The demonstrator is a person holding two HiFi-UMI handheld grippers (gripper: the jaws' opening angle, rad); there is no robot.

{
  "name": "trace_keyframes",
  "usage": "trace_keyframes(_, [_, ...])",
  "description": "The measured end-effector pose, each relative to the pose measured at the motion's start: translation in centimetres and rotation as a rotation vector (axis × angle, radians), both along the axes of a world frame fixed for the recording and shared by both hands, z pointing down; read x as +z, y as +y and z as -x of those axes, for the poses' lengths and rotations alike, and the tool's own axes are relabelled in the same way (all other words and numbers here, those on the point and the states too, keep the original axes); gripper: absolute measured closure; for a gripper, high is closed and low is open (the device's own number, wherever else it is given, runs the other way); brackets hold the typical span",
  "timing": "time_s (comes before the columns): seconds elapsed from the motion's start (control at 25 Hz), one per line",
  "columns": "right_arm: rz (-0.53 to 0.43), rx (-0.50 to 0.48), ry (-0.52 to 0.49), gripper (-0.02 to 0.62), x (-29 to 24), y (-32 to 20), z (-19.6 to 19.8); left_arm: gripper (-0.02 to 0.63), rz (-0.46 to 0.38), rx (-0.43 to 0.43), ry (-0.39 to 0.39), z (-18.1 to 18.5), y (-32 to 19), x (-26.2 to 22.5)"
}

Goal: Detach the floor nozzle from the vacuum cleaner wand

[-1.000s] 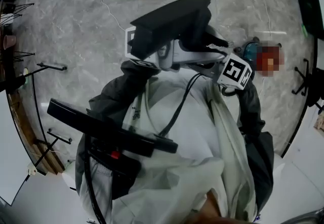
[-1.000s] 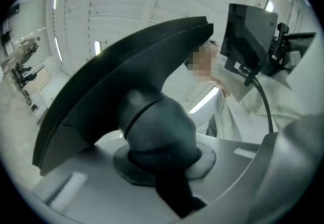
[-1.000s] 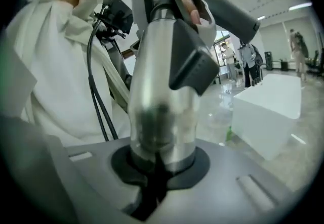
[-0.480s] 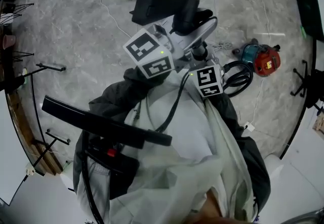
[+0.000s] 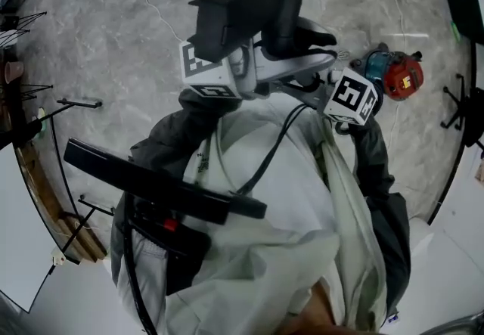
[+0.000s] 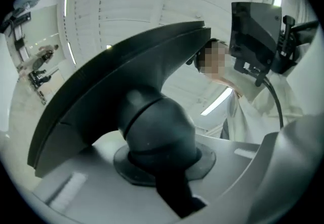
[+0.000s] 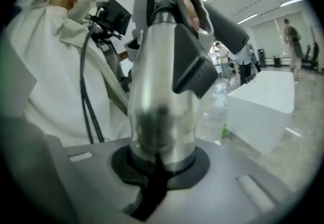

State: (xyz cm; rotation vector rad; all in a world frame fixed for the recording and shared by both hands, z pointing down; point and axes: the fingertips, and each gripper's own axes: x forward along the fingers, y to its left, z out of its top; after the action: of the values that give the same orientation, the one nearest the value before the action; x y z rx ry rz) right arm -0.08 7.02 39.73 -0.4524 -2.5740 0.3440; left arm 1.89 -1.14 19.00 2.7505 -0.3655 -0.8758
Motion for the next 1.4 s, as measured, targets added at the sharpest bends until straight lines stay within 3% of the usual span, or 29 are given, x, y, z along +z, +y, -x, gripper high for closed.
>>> trace_keyframes(0.24, [-0.405, 0.619, 0.167, 0.560, 1.3, -6.5, 1.1, 0.535, 0.213, -0.321, -0.094, 2.8, -4.1, 1.4])
trace_keyframes(0.32, [-0.490, 0.742, 0.181, 0.560, 1.2, -7.9, 1.1, 0.537, 0.236, -0.369, -0.125, 3.2, -4.7, 1.6])
trace_keyframes(0.36, [-0.498, 0.750, 0.174, 0.560, 1.3, -7.8, 1.3, 0.535, 0.226, -0.351, -0.129, 3.0, -4.4, 1.6])
trace_keyframes(0.44, [-0.444, 0.649, 0.130, 0.559, 1.5, -6.0, 1.6, 0.535, 0.162, -0.248, -0.113, 2.0, -2.5, 1.5])
trace_keyframes(0.6, [-0.152, 0.157, -0.035, 0.555, -0.2, 0.0, 0.9, 0.529, -0.020, -0.007, -0.054, -0.1, 1.4, -0.4])
trace_keyframes(0.68, [-0.003, -0.050, -0.083, 0.555, -1.5, 1.7, 0.0, 0.531, -0.052, 0.051, -0.030, -0.7, 1.7, -1.1])
trace_keyframes(0.76, [0.080, -0.132, -0.077, 0.555, -1.7, 1.8, -0.4, 0.529, -0.043, 0.056, -0.019, -0.7, 1.1, -1.2])
trace_keyframes(0.8, [0.084, -0.116, -0.064, 0.557, -1.4, 1.4, -0.2, 0.529, -0.022, 0.035, -0.019, -0.5, 0.6, -1.0])
trace_keyframes(0.88, [0.021, 0.007, -0.019, 0.558, -0.3, -0.1, 0.8, 0.531, 0.051, -0.056, -0.037, 0.4, -0.9, -0.1])
trace_keyframes(1.08, [-0.311, 0.595, 0.132, 0.558, 2.4, -5.4, 1.1, 0.534, 0.274, -0.357, -0.162, 2.0, -4.6, 2.9])
trace_keyframes(1.16, [-0.369, 0.704, 0.147, 0.558, 2.6, -6.4, 1.1, 0.534, 0.298, -0.375, -0.194, 2.0, -5.1, 3.3])
trace_keyframes(1.2, [-0.375, 0.706, 0.139, 0.558, 2.6, -6.5, 1.3, 0.534, 0.282, -0.347, -0.196, 1.8, -4.9, 3.1])
trace_keyframes(1.28, [-0.344, 0.612, 0.081, 0.558, 2.0, -5.6, 2.1, 0.534, 0.194, -0.236, -0.179, 1.0, -3.4, 2.0])
trace_keyframes(1.4, [-0.160, 0.259, -0.032, 0.557, 0.6, -1.2, 1.7, 0.531, 0.033, -0.031, -0.123, -0.4, 0.0, -0.1])
